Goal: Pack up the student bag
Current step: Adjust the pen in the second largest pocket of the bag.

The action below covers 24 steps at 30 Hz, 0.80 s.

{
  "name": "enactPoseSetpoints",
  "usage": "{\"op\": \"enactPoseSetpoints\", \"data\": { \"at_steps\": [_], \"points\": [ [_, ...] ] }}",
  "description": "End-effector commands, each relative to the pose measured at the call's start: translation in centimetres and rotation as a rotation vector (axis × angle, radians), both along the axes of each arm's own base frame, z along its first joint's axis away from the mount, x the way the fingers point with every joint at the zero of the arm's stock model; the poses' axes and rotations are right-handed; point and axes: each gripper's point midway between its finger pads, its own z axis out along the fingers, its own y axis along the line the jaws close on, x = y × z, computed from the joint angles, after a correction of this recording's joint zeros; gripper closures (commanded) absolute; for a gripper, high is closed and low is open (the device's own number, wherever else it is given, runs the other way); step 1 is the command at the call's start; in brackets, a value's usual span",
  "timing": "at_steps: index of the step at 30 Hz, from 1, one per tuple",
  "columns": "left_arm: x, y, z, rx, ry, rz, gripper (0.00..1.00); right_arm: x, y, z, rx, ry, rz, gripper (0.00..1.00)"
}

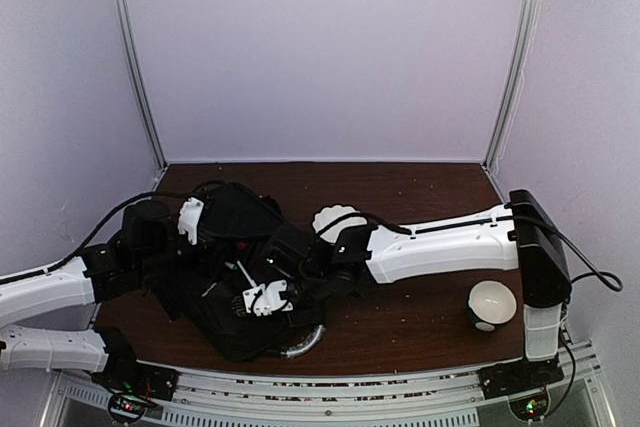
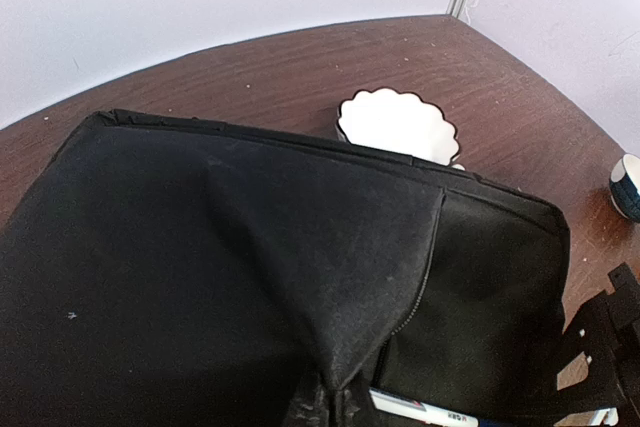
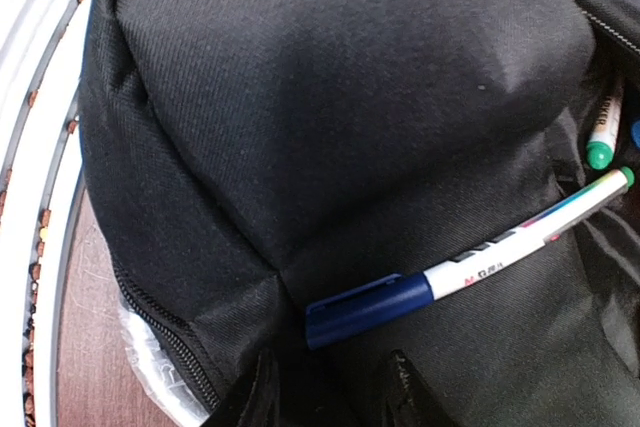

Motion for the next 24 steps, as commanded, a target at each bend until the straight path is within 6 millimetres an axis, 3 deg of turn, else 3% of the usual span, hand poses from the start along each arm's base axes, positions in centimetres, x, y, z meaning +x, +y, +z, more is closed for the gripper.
{"op": "enactPoseSetpoints", "data": {
  "at_steps": [1,4,9,24],
  "points": [
    [1.0,-1.1,5.4,-0.130,-0.156,-0.011,1.00,-0.1,1.1,0.1,0.014,-0.022,0.018,0.63],
    [1.0,-1.0,5.4,-0.131,-0.158,-0.008,1.00,0.1,1.3,-0.2,0.010,-0.030,0.011,0.63],
    [0.9,-1.0,5.3,-0.127,-0.156,-0.009,1.00,2.5,2.2,-0.2,0.033,-0.125,-0.071,0.64],
    [0.8,-0.7,5.5,-0.121,-0.160,-0.006,1.00,7.2,4.8,3.5,0.209,-0.357,-0.209,0.72]
  ]
}}
